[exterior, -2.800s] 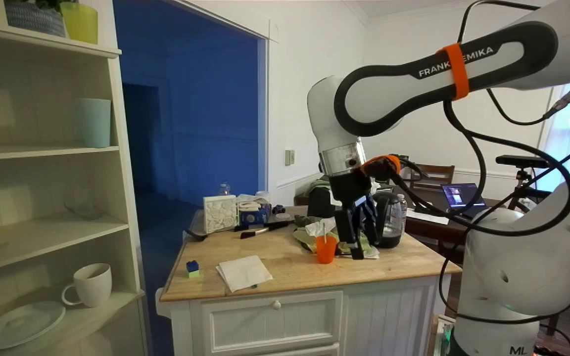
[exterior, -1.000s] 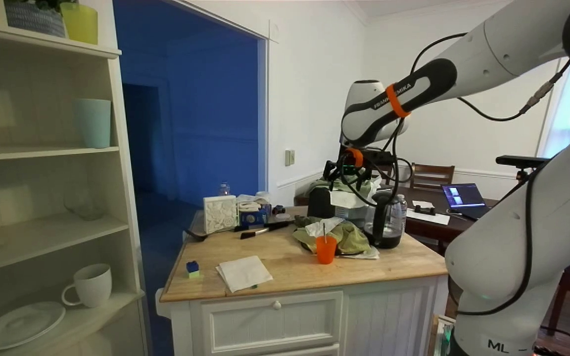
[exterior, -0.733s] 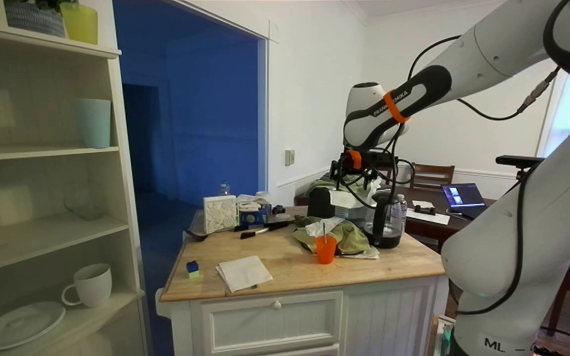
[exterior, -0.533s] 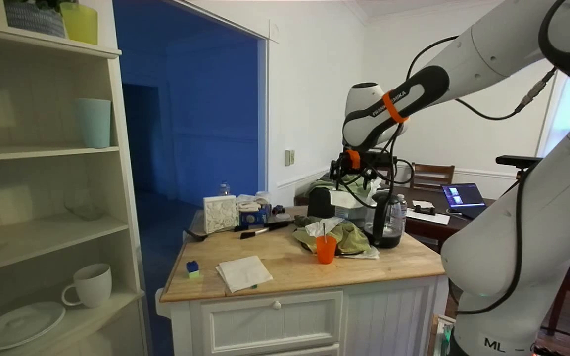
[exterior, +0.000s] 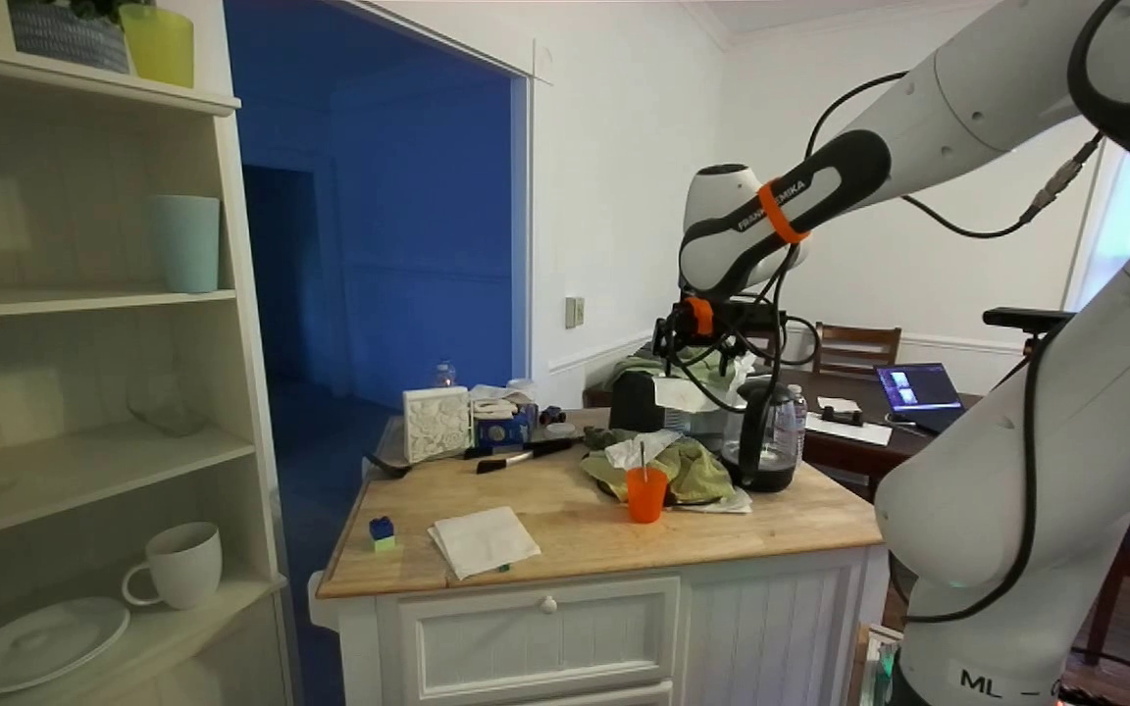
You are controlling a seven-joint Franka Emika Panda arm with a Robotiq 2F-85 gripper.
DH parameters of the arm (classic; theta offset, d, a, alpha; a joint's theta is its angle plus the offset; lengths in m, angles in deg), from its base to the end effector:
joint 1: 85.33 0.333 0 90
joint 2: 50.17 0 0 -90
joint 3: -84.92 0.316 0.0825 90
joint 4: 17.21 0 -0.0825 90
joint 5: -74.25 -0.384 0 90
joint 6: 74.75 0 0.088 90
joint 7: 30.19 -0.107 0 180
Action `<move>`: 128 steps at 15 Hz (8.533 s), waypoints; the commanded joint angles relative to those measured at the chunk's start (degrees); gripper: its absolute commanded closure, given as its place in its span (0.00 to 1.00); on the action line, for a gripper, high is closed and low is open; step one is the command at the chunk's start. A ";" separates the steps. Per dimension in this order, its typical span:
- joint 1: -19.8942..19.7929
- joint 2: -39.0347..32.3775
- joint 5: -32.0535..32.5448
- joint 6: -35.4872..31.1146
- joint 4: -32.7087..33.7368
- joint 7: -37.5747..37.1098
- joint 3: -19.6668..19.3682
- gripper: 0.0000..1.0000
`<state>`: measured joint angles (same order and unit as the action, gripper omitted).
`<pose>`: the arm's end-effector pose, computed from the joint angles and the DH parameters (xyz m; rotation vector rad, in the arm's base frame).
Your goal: Push the button on the kettle
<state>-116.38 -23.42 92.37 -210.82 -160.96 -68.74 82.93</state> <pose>0.3578 -0.2376 0.4794 2.4848 -1.4502 0.4992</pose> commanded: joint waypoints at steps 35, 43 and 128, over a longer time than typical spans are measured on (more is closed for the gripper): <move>4.04 -30.22 -4.59 23.38 30.63 2.22 -19.89 0.95; 3.99 -35.31 -7.75 24.83 34.90 5.25 -21.22 0.95; 5.24 -43.61 -6.81 33.46 43.80 5.96 -22.85 0.99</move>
<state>-112.08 -66.74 85.95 -177.51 -117.48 -63.07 61.17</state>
